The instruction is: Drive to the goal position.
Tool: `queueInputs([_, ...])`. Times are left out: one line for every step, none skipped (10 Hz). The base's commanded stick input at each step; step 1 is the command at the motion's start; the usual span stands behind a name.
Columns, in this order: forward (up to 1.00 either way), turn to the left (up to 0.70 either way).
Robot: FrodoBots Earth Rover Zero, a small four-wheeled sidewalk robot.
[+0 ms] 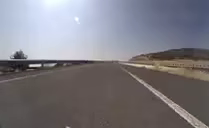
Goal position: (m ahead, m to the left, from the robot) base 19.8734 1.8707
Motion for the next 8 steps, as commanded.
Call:
queueInputs([1.00,0.00])
queueInputs([1.00,0.00])
queueInputs([1.00,-0.05])
queueInputs([1.00,-0.15])
queueInputs([1.00,-0.25])
queueInputs([1.00,-0.17])
queueInputs([1.00,-0.06])
queueInputs([1.00,0.00])
